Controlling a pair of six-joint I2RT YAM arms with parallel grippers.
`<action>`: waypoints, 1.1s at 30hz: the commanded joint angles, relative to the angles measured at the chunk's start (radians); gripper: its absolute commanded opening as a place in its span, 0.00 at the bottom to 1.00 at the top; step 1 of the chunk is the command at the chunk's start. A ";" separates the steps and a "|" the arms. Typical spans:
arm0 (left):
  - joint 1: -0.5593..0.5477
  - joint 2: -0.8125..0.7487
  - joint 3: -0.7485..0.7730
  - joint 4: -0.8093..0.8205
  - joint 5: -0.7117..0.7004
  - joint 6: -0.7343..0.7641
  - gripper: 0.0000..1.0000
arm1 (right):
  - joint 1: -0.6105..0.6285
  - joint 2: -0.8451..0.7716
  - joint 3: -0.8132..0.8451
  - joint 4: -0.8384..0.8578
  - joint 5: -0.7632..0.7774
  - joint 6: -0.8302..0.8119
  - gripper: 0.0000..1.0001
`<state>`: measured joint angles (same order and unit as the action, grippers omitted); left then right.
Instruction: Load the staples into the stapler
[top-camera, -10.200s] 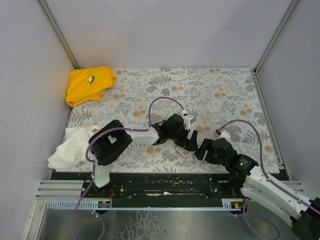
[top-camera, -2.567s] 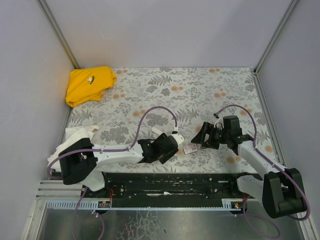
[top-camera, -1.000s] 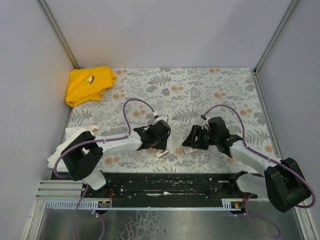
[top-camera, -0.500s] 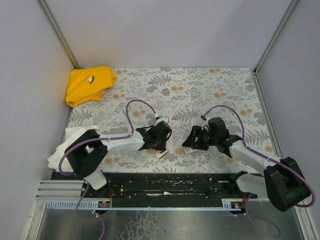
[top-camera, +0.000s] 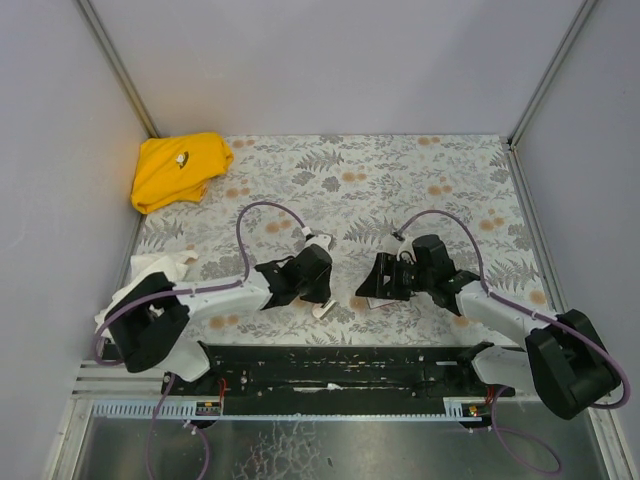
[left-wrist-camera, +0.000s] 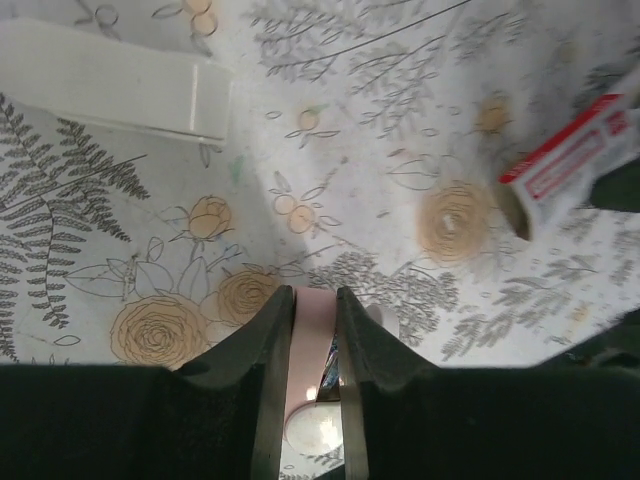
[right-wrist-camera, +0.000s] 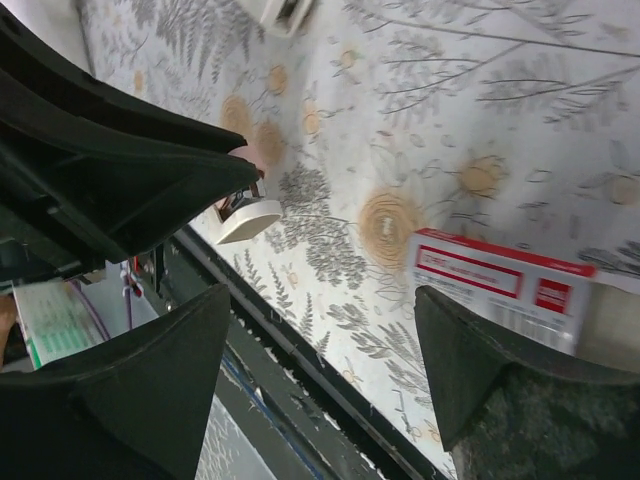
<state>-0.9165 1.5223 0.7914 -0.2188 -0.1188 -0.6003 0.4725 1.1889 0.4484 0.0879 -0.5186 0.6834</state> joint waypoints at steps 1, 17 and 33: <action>-0.027 -0.102 -0.035 0.171 0.008 0.054 0.00 | 0.064 0.034 0.061 0.079 -0.077 -0.026 0.82; -0.085 -0.188 -0.057 0.215 -0.061 0.069 0.00 | 0.219 0.187 0.126 0.209 -0.036 0.038 0.59; 0.079 -0.311 -0.123 0.213 0.007 -0.084 0.12 | 0.219 -0.010 0.150 0.029 0.153 -0.076 0.00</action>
<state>-0.8997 1.2469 0.6846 -0.0357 -0.1593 -0.6617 0.6930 1.2629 0.5526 0.2058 -0.4500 0.7044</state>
